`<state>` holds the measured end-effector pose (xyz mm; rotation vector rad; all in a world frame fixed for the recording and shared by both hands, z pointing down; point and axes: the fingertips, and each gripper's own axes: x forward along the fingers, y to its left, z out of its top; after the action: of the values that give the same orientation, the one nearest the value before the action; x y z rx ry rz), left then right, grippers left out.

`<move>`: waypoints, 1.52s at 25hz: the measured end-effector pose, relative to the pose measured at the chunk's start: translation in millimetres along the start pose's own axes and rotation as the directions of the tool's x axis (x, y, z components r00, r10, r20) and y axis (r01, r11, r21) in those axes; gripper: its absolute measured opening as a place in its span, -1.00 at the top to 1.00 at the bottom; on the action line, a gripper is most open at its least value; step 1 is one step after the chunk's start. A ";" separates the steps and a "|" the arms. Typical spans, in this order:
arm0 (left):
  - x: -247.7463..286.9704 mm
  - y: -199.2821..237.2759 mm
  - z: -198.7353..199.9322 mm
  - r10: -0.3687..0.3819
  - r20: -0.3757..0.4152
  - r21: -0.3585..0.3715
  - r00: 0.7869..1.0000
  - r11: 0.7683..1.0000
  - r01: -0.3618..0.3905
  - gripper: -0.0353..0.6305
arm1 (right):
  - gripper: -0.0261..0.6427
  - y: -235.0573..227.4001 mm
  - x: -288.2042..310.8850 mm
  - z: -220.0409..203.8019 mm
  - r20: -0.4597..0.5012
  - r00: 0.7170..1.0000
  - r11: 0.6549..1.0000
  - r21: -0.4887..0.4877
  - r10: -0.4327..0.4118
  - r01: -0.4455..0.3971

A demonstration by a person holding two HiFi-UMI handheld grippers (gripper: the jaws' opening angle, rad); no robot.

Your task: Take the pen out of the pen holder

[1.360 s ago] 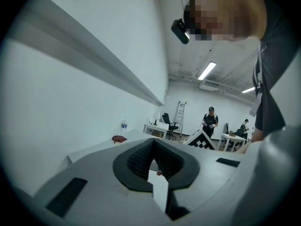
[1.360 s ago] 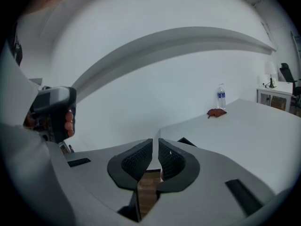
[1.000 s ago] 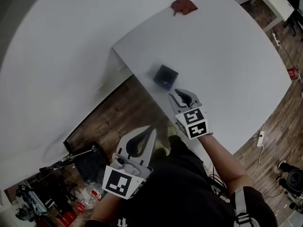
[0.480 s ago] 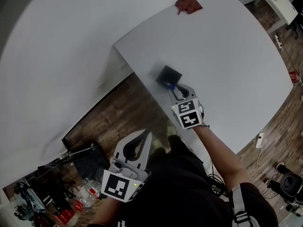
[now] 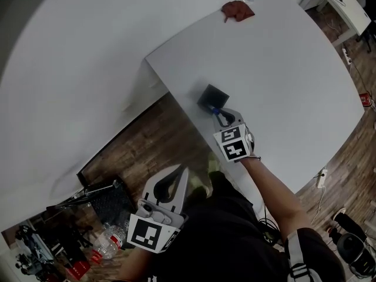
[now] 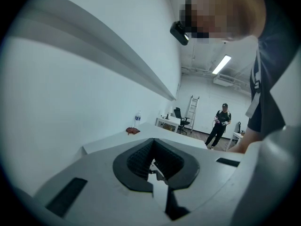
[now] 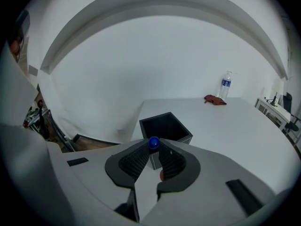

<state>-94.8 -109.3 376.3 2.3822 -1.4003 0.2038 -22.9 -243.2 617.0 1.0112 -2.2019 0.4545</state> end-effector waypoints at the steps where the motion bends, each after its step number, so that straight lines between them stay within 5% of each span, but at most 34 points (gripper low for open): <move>1: -0.9 -0.5 -0.1 0.000 0.004 0.001 1.000 1.000 0.000 0.88 | 0.72 -0.6 -1.4 0.5 0.003 1.000 1.000 0.002 0.000 0.000; 18: -21.2 -19.1 6.4 -0.090 0.078 0.037 0.993 0.995 0.087 0.88 | 0.72 -6.2 -91.0 48.7 0.170 0.985 0.992 0.128 -0.024 0.002; 27: -34.7 -32.7 18.1 -0.157 0.134 0.097 0.978 0.985 0.145 0.88 | 0.72 5.1 -183.5 88.6 0.349 0.937 0.968 0.243 -0.033 -0.057; 38: -46.1 -43.1 30.4 -0.204 0.170 0.123 0.964 0.975 0.185 0.88 | 0.72 52.0 -265.2 124.7 0.482 0.876 0.972 0.220 -0.035 -0.083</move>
<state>-82.2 -64.6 323.9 2.6657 -1.2463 0.0084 11.8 -136.1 341.5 1.3423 -2.6522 0.5272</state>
